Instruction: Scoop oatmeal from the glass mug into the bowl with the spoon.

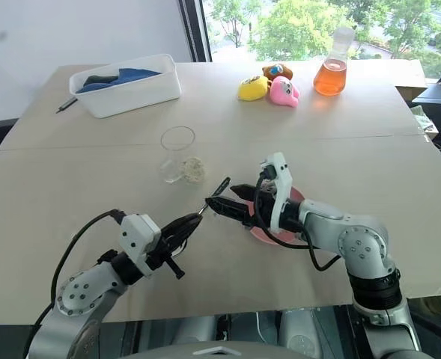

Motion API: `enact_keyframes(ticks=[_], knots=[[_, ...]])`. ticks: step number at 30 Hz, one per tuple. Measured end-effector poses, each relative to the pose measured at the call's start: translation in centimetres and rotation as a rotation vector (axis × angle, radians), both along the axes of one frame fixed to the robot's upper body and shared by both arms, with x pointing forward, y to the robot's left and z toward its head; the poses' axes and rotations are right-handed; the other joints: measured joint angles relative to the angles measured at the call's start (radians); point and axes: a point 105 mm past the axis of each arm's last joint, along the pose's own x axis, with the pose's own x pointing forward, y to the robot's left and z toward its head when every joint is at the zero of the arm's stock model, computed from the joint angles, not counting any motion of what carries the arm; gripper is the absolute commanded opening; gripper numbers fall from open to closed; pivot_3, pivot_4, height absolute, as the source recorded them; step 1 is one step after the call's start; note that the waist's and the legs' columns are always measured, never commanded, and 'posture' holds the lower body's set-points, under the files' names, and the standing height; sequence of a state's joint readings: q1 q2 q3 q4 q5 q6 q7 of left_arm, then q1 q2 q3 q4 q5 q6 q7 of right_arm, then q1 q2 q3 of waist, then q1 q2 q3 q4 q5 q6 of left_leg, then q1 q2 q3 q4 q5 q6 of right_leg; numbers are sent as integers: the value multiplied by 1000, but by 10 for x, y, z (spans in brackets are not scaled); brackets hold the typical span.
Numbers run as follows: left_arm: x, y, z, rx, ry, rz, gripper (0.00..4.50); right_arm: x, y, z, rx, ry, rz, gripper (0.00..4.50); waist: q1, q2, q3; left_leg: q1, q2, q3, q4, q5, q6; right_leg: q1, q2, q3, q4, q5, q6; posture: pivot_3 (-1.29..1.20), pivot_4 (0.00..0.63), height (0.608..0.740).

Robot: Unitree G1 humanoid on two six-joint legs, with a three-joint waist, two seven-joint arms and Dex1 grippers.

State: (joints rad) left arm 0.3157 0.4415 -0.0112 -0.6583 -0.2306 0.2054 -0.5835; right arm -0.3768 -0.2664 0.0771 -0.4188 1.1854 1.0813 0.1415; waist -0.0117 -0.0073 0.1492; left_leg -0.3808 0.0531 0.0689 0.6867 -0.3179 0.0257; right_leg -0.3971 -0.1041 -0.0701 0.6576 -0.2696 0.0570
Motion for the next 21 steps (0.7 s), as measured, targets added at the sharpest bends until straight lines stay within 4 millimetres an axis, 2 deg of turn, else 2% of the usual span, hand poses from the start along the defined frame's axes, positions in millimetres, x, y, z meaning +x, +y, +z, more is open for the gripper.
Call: enact_keyframes(ticks=[11, 15, 18, 19, 21], knots=[[-1, -2, -1, 18, 1, -39, 22, 9, 11, 1, 7, 6, -13, 4500, 0, 0, 0, 0, 0, 0, 0, 0, 0, 0, 0, 0, 0, 0, 0, 0, 150, 740], [-2, -3, -1, 12, 5, -48, 0, 7, 14, 2, 13, 0, 4, 3389, 0, 0, 0, 0, 0, 0, 0, 0, 0, 0, 0, 0, 0, 0, 0, 0, 150, 740], [-2, -3, -1, 10, 4, -52, 0, 8, 14, 1, 9, 0, 3, 2244, 0, 0, 0, 0, 0, 0, 0, 0, 0, 0, 0, 0, 0, 0, 0, 0, 150, 740], [-2, -3, -1, 10, 3, -52, 0, 8, 14, 1, 7, 0, 1, 1645, 0, 0, 0, 0, 0, 0, 0, 0, 0, 0, 0, 0, 0, 0, 0, 0, 150, 740], [-2, -4, -1, 9, 1, -53, 0, 9, 14, -1, 6, 6, 0, 883, 0, 0, 0, 0, 0, 0, 0, 0, 0, 0, 0, 0, 0, 0, 0, 0, 150, 740]])
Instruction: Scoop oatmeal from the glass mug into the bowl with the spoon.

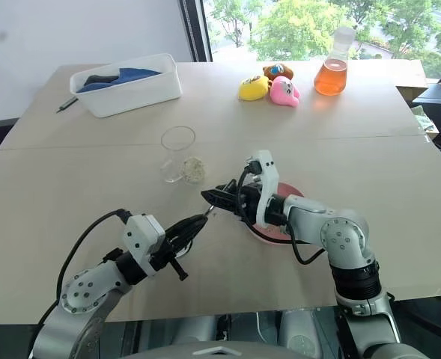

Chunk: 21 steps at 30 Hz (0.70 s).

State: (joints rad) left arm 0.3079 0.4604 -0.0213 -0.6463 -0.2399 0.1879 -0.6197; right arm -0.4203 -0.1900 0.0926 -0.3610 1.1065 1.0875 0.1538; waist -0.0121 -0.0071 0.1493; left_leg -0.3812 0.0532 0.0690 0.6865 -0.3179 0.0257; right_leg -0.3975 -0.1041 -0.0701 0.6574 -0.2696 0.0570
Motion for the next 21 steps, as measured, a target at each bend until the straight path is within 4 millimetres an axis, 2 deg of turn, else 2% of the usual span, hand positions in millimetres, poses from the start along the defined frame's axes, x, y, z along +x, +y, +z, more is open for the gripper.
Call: enact_keyframes(ticks=[2, 11, 15, 21], knots=[[1, -1, -1, -1, 0, -1, 0, 0, 0, -1, 8, 11, 10, 89, 0, 0, 0, 0, 0, 0, 0, 0, 0, 0, 0, 0, 0, 0, 0, 0, 150, 740], [9, 1, -5, 18, -42, 13, 0, 0, 4, 1, 29, 11, 13, 89, 0, 0, 0, 0, 0, 0, 0, 0, 0, 0, 0, 0, 0, 0, 0, 0, 150, 740], [11, 5, -8, 21, -60, 31, 1367, 1, 4, 1, 30, 13, 9, 0, 0, 0, 0, 0, 0, 0, 0, 0, 0, 0, 0, 0, 0, 0, 0, 0, 150, 740], [7, 14, 2, 166, -268, 58, 4050, 3, 1, 3, 34, 9, -6, 0, -2, 0, 0, 0, 0, 1, -1, 0, 0, 0, 0, 0, -1, 0, 0, 0, 150, 740]])
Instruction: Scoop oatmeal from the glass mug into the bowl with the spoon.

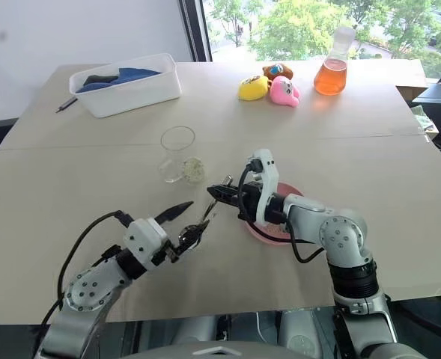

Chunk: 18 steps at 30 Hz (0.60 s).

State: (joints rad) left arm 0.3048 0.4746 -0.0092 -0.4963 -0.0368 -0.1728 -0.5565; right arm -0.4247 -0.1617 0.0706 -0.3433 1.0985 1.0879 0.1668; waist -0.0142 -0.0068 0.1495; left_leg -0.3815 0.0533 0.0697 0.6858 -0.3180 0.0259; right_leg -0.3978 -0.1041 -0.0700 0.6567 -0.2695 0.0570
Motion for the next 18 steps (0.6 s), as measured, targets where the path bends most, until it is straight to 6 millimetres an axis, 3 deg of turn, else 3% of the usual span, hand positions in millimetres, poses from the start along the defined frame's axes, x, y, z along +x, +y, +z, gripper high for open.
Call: enact_keyframes(ticks=[1, 9, 16, 18], knots=[[-2, 3, 3, 13, -44, 19, 4428, 0, 0, 1, 0, -3, -2, 0, 0, 0, 0, 0, 0, 0, 0, 0, 0, 0, 0, 0, 0, 0, 0, 0, 150, 740], [1, 51, 38, 96, -389, 349, 4428, 10, -12, 13, 9, -18, -49, 0, 5, 0, 0, -1, 0, -1, 0, 0, 0, 0, -1, -2, 0, 0, 0, 0, 150, 740], [20, 67, 27, 61, -316, 485, 4428, 21, -22, 29, 16, -45, -89, 0, 0, 0, 0, -1, 1, -1, 0, 0, 0, -1, 0, -2, 0, 0, 0, 0, 150, 740], [44, 74, 17, 51, -248, 530, 4428, 26, -25, 30, 13, -37, -107, 0, 3, 0, 0, -3, 0, 1, 0, 0, 0, -1, 0, -5, 0, 0, 0, 0, 150, 740]])
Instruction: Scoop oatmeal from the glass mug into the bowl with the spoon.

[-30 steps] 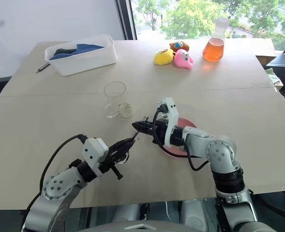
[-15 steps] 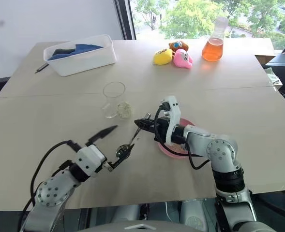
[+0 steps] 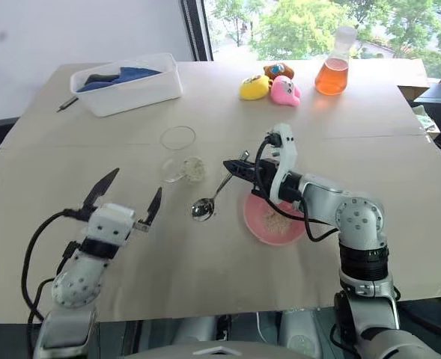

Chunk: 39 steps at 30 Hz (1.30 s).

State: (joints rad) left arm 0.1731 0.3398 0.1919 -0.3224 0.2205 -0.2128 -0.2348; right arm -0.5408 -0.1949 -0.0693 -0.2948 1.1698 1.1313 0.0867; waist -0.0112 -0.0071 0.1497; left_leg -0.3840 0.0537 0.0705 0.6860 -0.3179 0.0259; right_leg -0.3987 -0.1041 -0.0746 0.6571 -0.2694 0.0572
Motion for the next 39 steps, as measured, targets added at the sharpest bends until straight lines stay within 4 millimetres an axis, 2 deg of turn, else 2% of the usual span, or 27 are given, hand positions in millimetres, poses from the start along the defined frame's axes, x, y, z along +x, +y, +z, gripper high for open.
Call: enact_keyframes(ticks=[3, 6, 9, 12, 16, 18, 23, 27, 30, 32, 36, 39], knots=[[17, -6, -3, 9, 37, -26, 4428, 1, -1, 1, -2, -5, -6, 0, 0, 0, 0, 0, 0, 0, 0, 2, -3, 0, 0, 0, 0, 0, 0, 0, 150, 740], [36, -8, 4, -6, 25, -27, 4428, 2, -2, 1, -5, -6, -14, 0, -1, 0, 0, -1, 0, 0, 0, 2, -4, 0, 0, 0, -1, 0, 0, 0, 150, 740], [45, -7, 7, -27, 22, -19, 4428, 3, -3, 1, -7, -6, -19, 0, -3, 0, 0, -1, 0, 1, -1, 2, -4, -1, 0, 0, -1, 0, 0, 0, 150, 740], [58, -5, 9, -51, 26, -9, 3566, 3, -4, 1, -10, -7, -26, 0, -1, 0, 0, -3, 0, 1, 0, 3, -5, -3, 0, 0, 0, 0, 0, 0, 150, 740], [67, -5, 20, -73, 0, -6, 1647, 5, -4, 2, -9, -12, -37, 0, -1, 0, 0, -4, -1, 2, 0, 3, -5, -3, 0, 0, 0, 0, 0, 0, 150, 740], [70, -4, 19, -77, 9, -3, 772, 6, -5, 5, -9, -24, -47, 0, -2, 0, 0, -4, -1, 2, 0, 3, -5, -4, 0, 0, 0, 0, 0, 0, 150, 740], [72, -6, 14, -85, 39, -9, 772, 15, -10, 35, 14, -117, -82, 0, -2, 0, 0, -6, -1, 2, 0, 3, -5, -6, 0, -1, 0, 0, 0, 0, 150, 740], [74, -5, 12, -117, 62, -18, 772, 28, -14, 71, 25, -224, -130, 0, -2, 0, 0, -7, -1, 2, 1, 3, -5, -7, 0, -1, 0, 0, 0, 0, 150, 740], [76, -5, 12, -126, 68, -27, 772, 32, -12, 89, 44, -274, -145, 0, -2, 0, 0, -8, -1, 2, 1, 3, -5, -8, 0, -1, 1, 0, 0, 0, 150, 740], [77, -8, 12, -137, 74, -49, 772, 37, -9, 109, 61, -334, -168, 0, -3, 0, 0, -9, -1, 2, 1, 3, -6, -8, 0, -1, 2, 0, 0, 0, 150, 740], [79, -13, 12, -145, 79, -82, 772, 36, 8, 134, 72, -438, -139, 0, -2, 0, 0, -10, -1, 2, 1, 3, -6, -8, 0, -2, 3, 0, 0, 0, 150, 740], [81, -13, 12, -145, 80, -84, 772, 35, 17, 136, 40, -492, -109, 0, -2, 0, 0, -10, -1, 2, 1, 3, -6, -8, -1, -2, 3, 0, 0, 0, 150, 740]])
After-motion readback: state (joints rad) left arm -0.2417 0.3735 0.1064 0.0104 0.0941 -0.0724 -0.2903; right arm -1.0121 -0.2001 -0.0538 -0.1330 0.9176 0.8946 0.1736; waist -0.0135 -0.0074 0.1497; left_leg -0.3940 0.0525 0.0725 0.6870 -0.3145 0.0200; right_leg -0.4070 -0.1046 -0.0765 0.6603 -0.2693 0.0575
